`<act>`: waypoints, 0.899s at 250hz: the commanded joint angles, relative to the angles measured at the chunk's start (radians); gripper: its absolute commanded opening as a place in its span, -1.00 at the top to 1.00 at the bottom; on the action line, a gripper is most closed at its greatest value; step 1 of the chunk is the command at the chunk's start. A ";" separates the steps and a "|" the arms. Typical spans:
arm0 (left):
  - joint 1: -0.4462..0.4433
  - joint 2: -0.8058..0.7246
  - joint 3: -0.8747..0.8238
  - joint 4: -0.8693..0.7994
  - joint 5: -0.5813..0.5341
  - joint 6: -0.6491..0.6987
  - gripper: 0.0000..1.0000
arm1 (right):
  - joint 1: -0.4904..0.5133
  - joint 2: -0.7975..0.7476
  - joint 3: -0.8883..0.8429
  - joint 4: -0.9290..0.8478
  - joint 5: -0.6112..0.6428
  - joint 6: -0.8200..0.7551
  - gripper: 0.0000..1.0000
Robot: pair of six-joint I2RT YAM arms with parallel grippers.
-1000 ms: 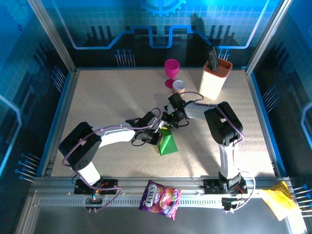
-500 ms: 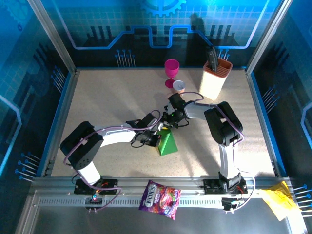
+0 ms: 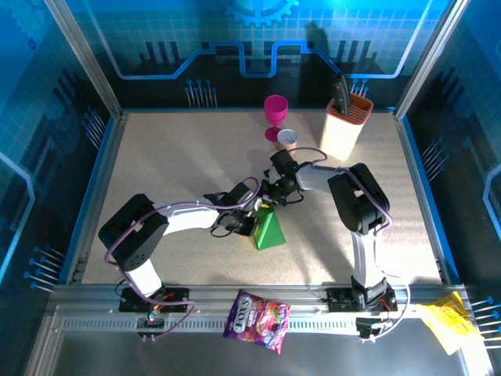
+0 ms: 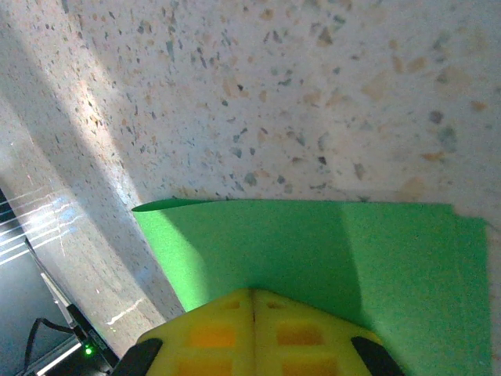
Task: Fold a paper plane with a square sheet of paper (pick it up from the middle)
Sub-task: Fold the triangle a second time at the center of the table.
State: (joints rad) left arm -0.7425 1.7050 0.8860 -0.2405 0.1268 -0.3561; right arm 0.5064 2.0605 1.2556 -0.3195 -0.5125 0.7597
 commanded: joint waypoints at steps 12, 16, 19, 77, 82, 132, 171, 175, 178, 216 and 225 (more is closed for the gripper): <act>0.005 0.017 0.037 -0.022 -0.010 0.032 1.00 | -0.011 0.062 -0.051 -0.128 0.086 0.010 1.00; 0.005 0.016 0.038 -0.022 -0.009 0.032 1.00 | -0.011 0.064 -0.050 -0.127 0.087 0.010 1.00; 0.005 0.016 0.039 -0.023 -0.009 0.032 1.00 | -0.011 0.064 -0.051 -0.127 0.087 0.011 1.00; 0.007 0.024 0.057 -0.031 -0.005 0.039 1.00 | -0.010 0.068 -0.051 -0.124 0.083 0.015 1.00; 0.006 0.024 0.057 -0.031 -0.004 0.039 1.00 | -0.010 0.069 -0.050 -0.124 0.084 0.014 1.00; 0.008 0.033 0.061 -0.031 -0.001 0.040 1.00 | -0.011 0.069 -0.054 -0.121 0.085 0.016 1.00; 0.009 0.020 0.068 -0.023 -0.002 0.037 1.00 | -0.011 0.070 -0.057 -0.119 0.086 0.020 1.00; 0.010 0.018 0.069 -0.022 -0.002 0.037 1.00 | -0.011 0.070 -0.058 -0.119 0.085 0.020 1.00; 0.009 0.017 0.068 -0.022 -0.002 0.037 1.00 | -0.011 0.070 -0.059 -0.119 0.085 0.016 1.00; 0.010 0.016 0.076 -0.022 -0.003 0.039 1.00 | -0.009 0.072 -0.062 -0.114 0.086 0.023 1.00; 0.010 0.018 0.077 -0.022 -0.003 0.039 1.00 | -0.010 0.072 -0.061 -0.115 0.085 0.024 1.00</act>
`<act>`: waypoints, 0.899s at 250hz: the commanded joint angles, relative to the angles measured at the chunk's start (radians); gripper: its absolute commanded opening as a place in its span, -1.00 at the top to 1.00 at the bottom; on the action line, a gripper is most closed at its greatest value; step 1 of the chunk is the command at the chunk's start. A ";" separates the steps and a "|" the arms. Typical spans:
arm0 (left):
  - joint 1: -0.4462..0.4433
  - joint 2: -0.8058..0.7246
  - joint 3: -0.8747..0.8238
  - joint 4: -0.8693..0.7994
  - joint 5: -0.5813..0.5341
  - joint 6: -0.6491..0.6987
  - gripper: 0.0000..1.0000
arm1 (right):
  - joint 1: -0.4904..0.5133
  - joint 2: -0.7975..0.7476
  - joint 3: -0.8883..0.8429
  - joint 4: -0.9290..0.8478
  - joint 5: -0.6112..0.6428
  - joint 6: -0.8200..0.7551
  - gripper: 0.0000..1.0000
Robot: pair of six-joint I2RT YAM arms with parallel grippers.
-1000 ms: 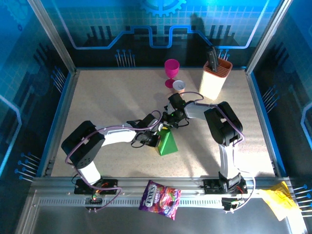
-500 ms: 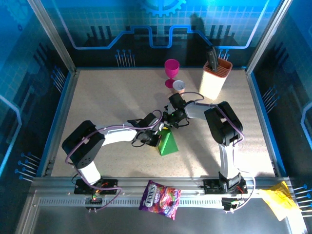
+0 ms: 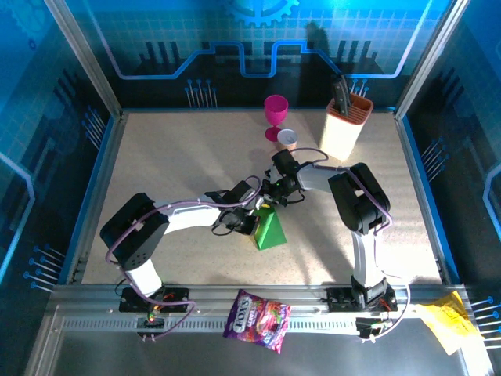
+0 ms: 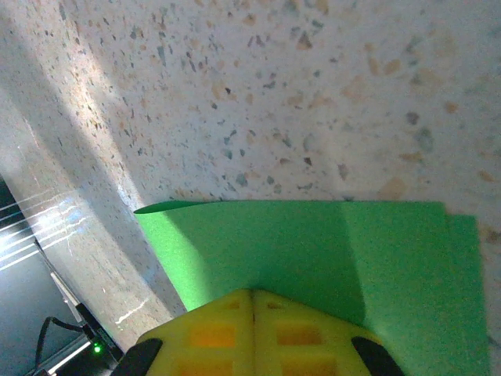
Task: Fold a paper plane with a square sheet of paper (pick it up from the middle)
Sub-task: Fold the triangle a second time at the center of the table.
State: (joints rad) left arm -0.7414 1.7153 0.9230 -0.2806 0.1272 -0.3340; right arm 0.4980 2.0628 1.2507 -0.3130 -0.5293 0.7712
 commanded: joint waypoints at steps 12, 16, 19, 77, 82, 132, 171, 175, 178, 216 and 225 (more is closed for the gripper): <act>0.009 0.007 0.041 0.019 -0.002 0.016 1.00 | -0.001 0.070 -0.056 -0.121 0.101 0.012 1.00; 0.010 0.008 0.042 0.018 -0.001 0.015 1.00 | -0.001 0.068 -0.056 -0.120 0.102 0.013 1.00; 0.009 0.007 0.043 0.018 0.000 0.015 1.00 | -0.001 0.068 -0.057 -0.121 0.101 0.013 1.00; 0.010 0.016 0.053 0.009 0.005 0.026 1.00 | -0.005 0.054 -0.040 -0.124 0.073 0.022 1.00; 0.010 0.018 0.053 0.006 0.008 0.029 1.00 | -0.005 0.049 -0.032 -0.124 0.067 0.026 1.00; 0.011 0.026 0.049 0.002 0.023 0.051 1.00 | -0.024 -0.015 0.061 -0.142 0.026 0.047 0.60; 0.015 0.030 0.052 -0.005 0.024 0.064 1.00 | -0.047 -0.054 0.113 -0.170 0.030 0.048 0.43; 0.014 0.031 0.054 -0.006 0.025 0.066 1.00 | -0.051 -0.056 0.114 -0.172 0.031 0.047 0.43; 0.015 0.031 0.054 -0.005 0.025 0.066 1.00 | -0.054 -0.058 0.115 -0.173 0.034 0.046 0.42; 0.017 0.033 0.066 -0.015 0.028 0.075 1.00 | -0.085 -0.055 0.105 -0.182 0.037 0.029 0.52; 0.017 0.034 0.069 -0.017 0.027 0.077 1.00 | -0.089 -0.048 0.100 -0.183 0.039 0.022 0.59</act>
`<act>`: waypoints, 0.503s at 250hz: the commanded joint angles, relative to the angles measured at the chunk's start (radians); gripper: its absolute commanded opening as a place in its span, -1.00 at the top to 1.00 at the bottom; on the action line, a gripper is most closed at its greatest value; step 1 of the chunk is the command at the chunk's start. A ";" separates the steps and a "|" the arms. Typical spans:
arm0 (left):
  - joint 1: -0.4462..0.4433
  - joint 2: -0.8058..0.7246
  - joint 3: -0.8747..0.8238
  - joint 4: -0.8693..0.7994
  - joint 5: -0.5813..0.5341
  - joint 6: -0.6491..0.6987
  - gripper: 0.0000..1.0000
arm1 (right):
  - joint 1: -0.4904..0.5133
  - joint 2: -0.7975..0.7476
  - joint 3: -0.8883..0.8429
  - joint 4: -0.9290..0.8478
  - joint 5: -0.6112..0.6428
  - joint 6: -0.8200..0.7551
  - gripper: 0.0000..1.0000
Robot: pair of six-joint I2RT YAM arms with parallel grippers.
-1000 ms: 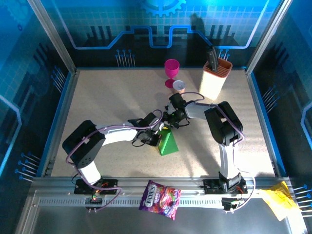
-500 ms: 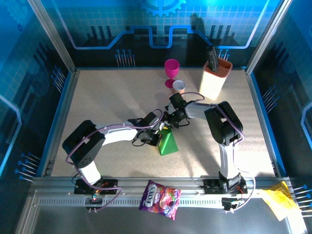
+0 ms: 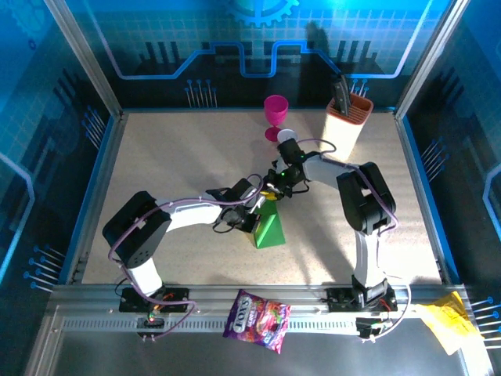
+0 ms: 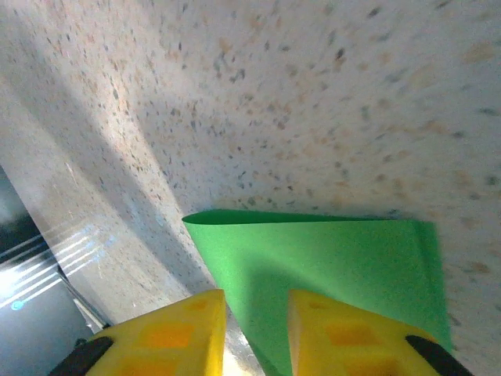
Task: Fold a paper plane with a square sheet of paper (pick it up from the middle)
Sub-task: Fold the triangle a second time at the center of the table.
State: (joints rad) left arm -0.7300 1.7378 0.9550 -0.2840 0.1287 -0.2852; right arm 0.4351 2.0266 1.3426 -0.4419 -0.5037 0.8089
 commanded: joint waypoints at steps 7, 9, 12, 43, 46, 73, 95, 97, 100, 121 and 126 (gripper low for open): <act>0.007 0.012 0.039 -0.015 0.025 0.029 1.00 | -0.027 -0.007 0.006 -0.059 0.014 -0.020 0.64; 0.006 0.012 0.040 -0.015 0.026 0.029 1.00 | -0.028 -0.006 0.006 -0.059 0.014 -0.022 0.65; 0.006 0.012 0.041 -0.016 0.025 0.030 1.00 | -0.029 -0.002 0.004 -0.060 0.016 -0.025 0.68; 0.006 0.011 0.057 -0.024 0.027 0.035 1.00 | -0.028 0.029 -0.016 -0.049 0.008 -0.040 0.87; 0.006 0.012 0.057 -0.025 0.026 0.035 1.00 | -0.028 0.031 -0.019 -0.048 0.008 -0.040 0.89; 0.006 0.017 0.061 -0.027 0.025 0.036 1.00 | -0.027 0.046 -0.045 -0.035 0.007 -0.043 0.96; 0.007 0.020 0.055 -0.024 0.027 0.034 1.00 | -0.027 0.043 -0.069 -0.023 0.012 -0.042 1.00; 0.006 0.019 0.055 -0.024 0.026 0.034 1.00 | -0.027 0.043 -0.071 -0.023 0.012 -0.042 1.00; 0.006 0.020 0.053 -0.024 0.025 0.034 1.00 | -0.027 0.042 -0.073 -0.023 0.013 -0.042 1.00; 0.007 0.020 0.044 -0.023 0.022 0.033 1.00 | -0.027 0.041 -0.085 -0.018 0.015 -0.040 1.00; 0.007 0.021 0.041 -0.023 0.021 0.033 1.00 | -0.027 0.041 -0.088 -0.017 0.015 -0.040 1.00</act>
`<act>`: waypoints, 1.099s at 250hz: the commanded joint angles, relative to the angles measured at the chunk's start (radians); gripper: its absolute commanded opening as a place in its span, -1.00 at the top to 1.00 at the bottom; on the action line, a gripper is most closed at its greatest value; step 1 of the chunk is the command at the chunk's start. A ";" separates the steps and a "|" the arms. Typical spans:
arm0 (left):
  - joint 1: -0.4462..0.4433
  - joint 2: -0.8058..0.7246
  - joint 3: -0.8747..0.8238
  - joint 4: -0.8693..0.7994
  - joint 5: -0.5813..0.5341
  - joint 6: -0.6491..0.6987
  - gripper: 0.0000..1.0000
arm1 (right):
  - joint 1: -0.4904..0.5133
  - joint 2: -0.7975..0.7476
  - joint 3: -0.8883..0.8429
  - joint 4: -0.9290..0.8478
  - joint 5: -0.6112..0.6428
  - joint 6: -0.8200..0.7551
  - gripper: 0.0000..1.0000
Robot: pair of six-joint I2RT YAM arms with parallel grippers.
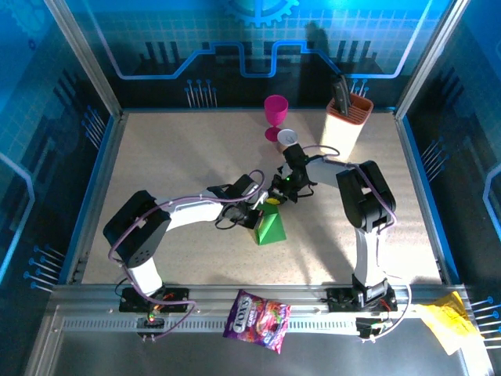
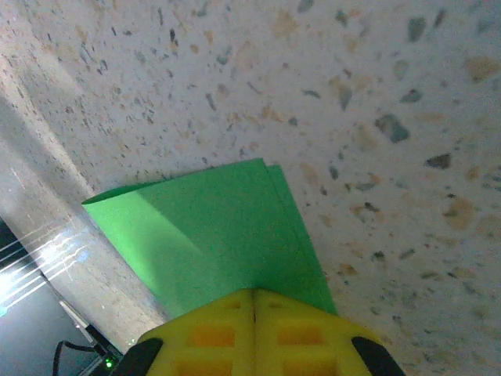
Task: Fold a paper plane with a square sheet of paper (pick it up from the middle)
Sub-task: Fold the triangle a second time at the center of the table.
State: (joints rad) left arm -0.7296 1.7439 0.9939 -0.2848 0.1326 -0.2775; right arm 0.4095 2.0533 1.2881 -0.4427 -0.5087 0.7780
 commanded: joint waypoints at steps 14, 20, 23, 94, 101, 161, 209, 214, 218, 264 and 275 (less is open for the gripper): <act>0.007 0.016 0.002 -0.023 0.012 0.026 1.00 | -0.001 0.015 -0.038 -0.016 0.023 -0.008 1.00; 0.007 0.017 0.000 -0.023 0.009 0.026 1.00 | -0.001 0.017 -0.039 -0.017 0.025 -0.008 1.00; 0.007 0.017 0.000 -0.024 0.006 0.025 1.00 | 0.000 0.017 -0.040 -0.015 0.024 -0.008 1.00; 0.014 0.025 -0.005 -0.024 -0.008 0.029 1.00 | -0.001 0.031 -0.059 -0.008 0.031 -0.007 1.00; 0.015 0.024 -0.006 -0.023 -0.009 0.029 1.00 | -0.001 0.030 -0.060 -0.008 0.034 -0.007 1.00; 0.024 0.016 -0.014 -0.030 -0.014 0.035 1.00 | -0.001 0.031 -0.067 -0.007 0.040 -0.006 1.00; 0.027 0.019 -0.010 -0.036 -0.009 0.047 1.00 | -0.001 0.034 -0.071 -0.004 0.040 -0.006 1.00; 0.027 0.022 -0.008 -0.036 -0.009 0.047 1.00 | -0.001 0.034 -0.071 -0.004 0.041 -0.006 1.00; 0.027 0.023 -0.007 -0.035 -0.007 0.047 1.00 | -0.001 0.034 -0.071 -0.004 0.041 -0.006 1.00; 0.028 0.039 -0.005 -0.030 -0.003 0.043 1.00 | -0.001 0.033 -0.070 -0.004 0.038 -0.005 1.00; 0.027 0.040 -0.007 -0.028 -0.003 0.043 1.00 | -0.001 0.033 -0.071 -0.004 0.038 -0.005 1.00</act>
State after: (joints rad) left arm -0.7097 1.7599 0.9924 -0.2916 0.1272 -0.2546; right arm 0.4091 2.0525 1.2598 -0.3912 -0.5327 0.7780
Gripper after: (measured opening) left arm 0.064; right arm 0.048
